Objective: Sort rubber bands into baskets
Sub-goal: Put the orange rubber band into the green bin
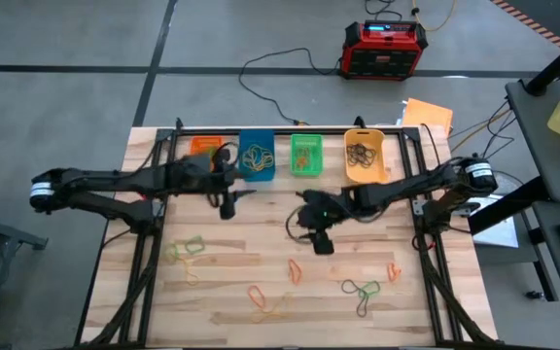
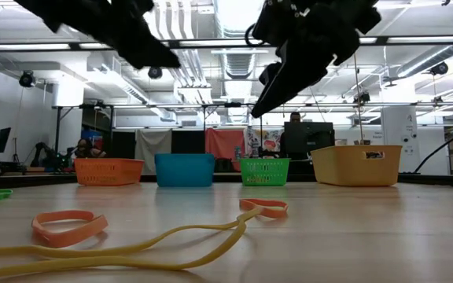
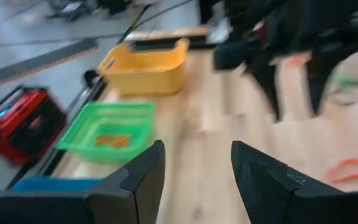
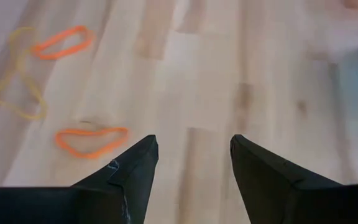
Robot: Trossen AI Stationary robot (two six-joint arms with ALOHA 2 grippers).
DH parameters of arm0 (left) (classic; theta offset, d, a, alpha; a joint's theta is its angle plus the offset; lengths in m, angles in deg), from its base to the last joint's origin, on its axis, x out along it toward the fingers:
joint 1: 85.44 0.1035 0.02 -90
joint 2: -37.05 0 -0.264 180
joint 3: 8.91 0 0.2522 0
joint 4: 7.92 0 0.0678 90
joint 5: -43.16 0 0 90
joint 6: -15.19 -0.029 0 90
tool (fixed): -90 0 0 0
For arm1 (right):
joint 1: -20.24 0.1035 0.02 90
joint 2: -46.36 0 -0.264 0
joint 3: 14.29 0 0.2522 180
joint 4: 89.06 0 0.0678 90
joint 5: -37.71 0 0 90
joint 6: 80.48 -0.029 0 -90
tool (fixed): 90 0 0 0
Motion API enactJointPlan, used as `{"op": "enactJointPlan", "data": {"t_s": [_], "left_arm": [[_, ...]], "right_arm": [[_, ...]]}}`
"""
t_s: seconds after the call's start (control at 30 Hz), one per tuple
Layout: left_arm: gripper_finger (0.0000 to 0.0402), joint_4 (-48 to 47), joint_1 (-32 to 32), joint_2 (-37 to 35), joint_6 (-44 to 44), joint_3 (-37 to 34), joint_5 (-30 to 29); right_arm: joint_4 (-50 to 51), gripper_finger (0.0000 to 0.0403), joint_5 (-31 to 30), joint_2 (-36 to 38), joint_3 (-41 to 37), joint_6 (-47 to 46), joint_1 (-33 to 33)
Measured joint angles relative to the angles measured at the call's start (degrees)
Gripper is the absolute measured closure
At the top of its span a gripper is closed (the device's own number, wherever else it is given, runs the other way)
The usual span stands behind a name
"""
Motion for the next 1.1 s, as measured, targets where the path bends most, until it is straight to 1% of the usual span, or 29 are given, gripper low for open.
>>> {"op": "enactJointPlan", "data": {"t_s": [0.13,0.2,0.27,0.4,0.5,0.57,0.7,0.83,0.97,1.1], "left_arm": [[0.0233,-1.18,-6.97,-3.19,2.07,0.00,-0.02],[0.0233,-0.88,-10.35,-3.72,3.08,0.00,-0.45],[0.0233,-1.04,-13.57,-3.75,3.92,0.00,-2.90],[0.0233,-1.06,-19.72,-3.29,5.29,0.00,-9.83],[0.0233,-1.07,-23.66,-2.85,6.51,0.00,-13.68],[0.0233,-0.99,-25.86,-2.75,7.48,0.00,-15.71],[0.0233,-1.05,-28.75,-2.75,9.12,0.00,-16.63],[0.0233,-1.07,-29.98,-2.62,10.97,0.00,-16.64],[0.0233,-1.57,-30.07,-2.11,11.84,0.00,-16.67],[0.0233,-1.51,-30.05,-1.42,10.79,0.00,-16.76]], "right_arm": [[-1.03,0.0217,-3.83,-1.14,-0.02,-2.89,3.93],[-1.82,0.0221,-3.95,-1.97,-0.02,-3.89,5.32],[-3.58,0.0223,-4.03,-2.99,-0.02,-4.71,6.55],[-6.04,0.0225,-5.26,-5.32,0.14,-5.40,8.94],[-5.68,0.0221,-6.88,-7.62,1.02,-5.81,10.51],[-5.74,0.0218,-6.93,-8.78,1.77,-6.83,11.15],[-5.73,0.0213,-7.04,-10.69,2.29,-9.18,11.73],[-5.71,0.0214,-7.08,-12.77,2.29,-11.73,11.71],[-6.12,0.0215,-7.10,-15.78,2.28,-11.39,11.88],[-7.70,0.0215,-7.10,-18.31,2.38,-9.20,12.02]]}}
